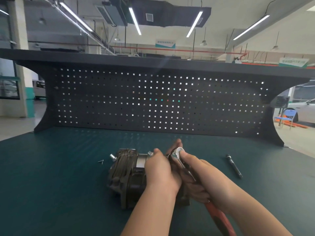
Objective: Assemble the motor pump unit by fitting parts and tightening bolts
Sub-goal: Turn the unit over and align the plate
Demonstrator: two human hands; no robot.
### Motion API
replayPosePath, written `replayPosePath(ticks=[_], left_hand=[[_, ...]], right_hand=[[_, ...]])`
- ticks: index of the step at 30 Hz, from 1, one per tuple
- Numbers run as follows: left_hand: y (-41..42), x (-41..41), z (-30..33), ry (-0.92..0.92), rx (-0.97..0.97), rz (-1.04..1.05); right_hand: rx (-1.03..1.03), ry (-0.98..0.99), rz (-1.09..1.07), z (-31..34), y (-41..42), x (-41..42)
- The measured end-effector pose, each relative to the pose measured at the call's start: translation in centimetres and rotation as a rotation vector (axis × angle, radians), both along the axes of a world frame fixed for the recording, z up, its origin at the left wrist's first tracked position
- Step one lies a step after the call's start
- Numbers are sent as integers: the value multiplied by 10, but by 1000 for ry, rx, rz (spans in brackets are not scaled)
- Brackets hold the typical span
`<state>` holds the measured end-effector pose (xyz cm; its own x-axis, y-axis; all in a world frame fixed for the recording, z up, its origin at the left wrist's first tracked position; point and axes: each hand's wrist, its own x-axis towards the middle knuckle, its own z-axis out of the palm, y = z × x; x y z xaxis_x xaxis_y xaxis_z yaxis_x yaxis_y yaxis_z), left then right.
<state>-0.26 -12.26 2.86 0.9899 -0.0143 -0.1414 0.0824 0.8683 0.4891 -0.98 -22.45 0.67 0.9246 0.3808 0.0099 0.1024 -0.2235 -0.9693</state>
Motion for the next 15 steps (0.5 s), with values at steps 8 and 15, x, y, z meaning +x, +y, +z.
replayPosePath(ticks=[8,15], left_hand=[[-10,8,-11,-40,378,114],[-15,14,-19,-66,412,119]], right_hand=[[114,57,-57,10,-15,-6],[99,108,-46,11,-17,-6]])
